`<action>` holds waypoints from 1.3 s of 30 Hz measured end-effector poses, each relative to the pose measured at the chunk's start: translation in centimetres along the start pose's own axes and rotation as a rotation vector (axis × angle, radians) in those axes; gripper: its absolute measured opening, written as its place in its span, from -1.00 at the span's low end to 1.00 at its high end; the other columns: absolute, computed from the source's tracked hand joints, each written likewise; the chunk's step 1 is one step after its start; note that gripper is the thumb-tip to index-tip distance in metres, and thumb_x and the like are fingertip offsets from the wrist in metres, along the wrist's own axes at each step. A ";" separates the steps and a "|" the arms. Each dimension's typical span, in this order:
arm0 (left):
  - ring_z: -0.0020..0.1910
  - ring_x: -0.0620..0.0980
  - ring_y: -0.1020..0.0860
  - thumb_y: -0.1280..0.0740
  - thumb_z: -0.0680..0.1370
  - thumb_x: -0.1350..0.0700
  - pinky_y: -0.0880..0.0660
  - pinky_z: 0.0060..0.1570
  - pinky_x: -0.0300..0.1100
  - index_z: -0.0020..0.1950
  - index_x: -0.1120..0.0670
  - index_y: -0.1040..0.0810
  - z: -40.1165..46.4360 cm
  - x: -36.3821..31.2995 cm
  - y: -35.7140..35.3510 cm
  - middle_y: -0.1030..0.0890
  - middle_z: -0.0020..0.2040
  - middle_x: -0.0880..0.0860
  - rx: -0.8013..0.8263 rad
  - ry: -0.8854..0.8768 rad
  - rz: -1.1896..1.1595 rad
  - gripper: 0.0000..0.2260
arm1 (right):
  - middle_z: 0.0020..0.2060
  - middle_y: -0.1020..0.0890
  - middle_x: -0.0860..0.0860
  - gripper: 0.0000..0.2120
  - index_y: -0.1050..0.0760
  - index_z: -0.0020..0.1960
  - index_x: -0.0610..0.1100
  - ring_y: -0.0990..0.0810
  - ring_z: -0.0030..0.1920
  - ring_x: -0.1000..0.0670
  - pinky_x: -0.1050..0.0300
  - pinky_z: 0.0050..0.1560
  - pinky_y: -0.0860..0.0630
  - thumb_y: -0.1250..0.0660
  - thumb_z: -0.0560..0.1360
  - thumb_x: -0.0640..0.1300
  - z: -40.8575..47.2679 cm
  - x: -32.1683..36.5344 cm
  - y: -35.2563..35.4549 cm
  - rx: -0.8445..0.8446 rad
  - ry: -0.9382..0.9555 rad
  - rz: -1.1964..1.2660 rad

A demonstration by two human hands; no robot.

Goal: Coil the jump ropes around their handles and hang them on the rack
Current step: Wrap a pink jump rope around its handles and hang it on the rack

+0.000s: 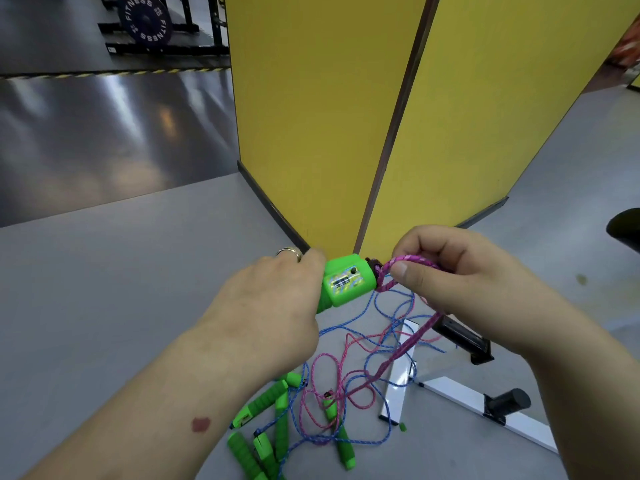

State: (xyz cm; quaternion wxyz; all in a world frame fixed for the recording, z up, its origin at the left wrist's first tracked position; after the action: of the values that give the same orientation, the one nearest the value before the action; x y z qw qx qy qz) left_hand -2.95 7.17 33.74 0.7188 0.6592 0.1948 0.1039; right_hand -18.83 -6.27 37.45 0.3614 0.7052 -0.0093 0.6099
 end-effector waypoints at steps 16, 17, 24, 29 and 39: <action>0.00 0.12 -0.52 -0.36 0.41 0.02 -0.29 -0.20 -0.07 0.31 -0.08 -0.23 0.1 -1.3 0.2 -0.26 -0.09 -0.07 -0.264 0.045 0.010 -0.48 | -0.38 -0.62 0.06 -0.75 -0.55 0.21 0.09 -0.49 -0.53 0.22 0.31 -0.38 -0.29 -0.33 0.57 0.11 1.4 -1.1 -3.3 -0.169 -0.178 0.186; -0.01 0.12 -0.53 -0.36 0.41 0.01 -0.29 -0.21 -0.08 0.30 -0.08 -0.24 0.1 -1.2 0.3 -0.26 -0.10 -0.07 -0.268 0.047 0.011 -0.49 | -0.40 -0.61 0.09 -0.77 -0.56 0.20 0.05 -0.49 -0.54 0.22 0.37 -0.41 -0.30 -0.30 0.59 0.08 1.4 -1.0 -3.3 -0.142 -0.169 0.191; -0.07 0.12 -0.55 -0.36 0.44 0.04 -0.32 -0.26 -0.07 0.27 -0.11 -0.27 0.2 -0.9 0.5 -0.42 -0.08 -0.04 -0.268 0.064 0.017 -0.54 | -0.25 -0.66 0.07 -0.75 -0.57 0.23 0.04 -0.52 -0.43 0.24 0.40 -0.35 -0.36 -0.33 0.58 0.05 0.6 -0.9 -1.7 0.107 -0.136 0.122; -0.18 0.11 -0.49 -0.34 0.43 0.16 -0.28 -0.29 -0.07 0.22 -0.12 -0.32 0.3 -0.3 0.6 -0.35 -0.16 -0.07 -0.294 0.052 0.057 -0.58 | 0.15 -0.64 0.17 -0.29 -0.37 0.38 0.32 -0.60 0.20 0.17 -0.08 0.32 -0.49 -0.50 0.27 0.28 0.5 -3.2 -0.5 0.165 -0.205 -0.155; -0.12 0.15 -0.54 -0.41 0.25 0.31 -0.26 -0.23 -0.05 0.31 -0.11 -0.35 0.1 -0.4 -0.1 -0.50 -0.08 -0.02 -0.362 -0.059 0.136 -0.31 | 0.06 -0.63 -0.23 -0.46 -0.46 0.34 -0.16 -0.61 0.08 -0.11 0.01 0.13 -0.54 -0.25 0.36 -0.32 1.9 -2.3 -3.8 0.150 -0.139 0.631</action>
State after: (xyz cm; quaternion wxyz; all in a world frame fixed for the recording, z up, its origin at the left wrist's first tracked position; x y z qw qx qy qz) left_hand -3.25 6.88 33.67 0.8223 0.5337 0.1069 0.1660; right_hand -16.05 -5.45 33.61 0.1000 0.7322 -0.2069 0.6411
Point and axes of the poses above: each hand's wrist, its own z-axis towards the middle knuckle, its own y-axis out of the back of the hand, x = y × z, the point moved 2 cm from there along z, towards the middle knuckle
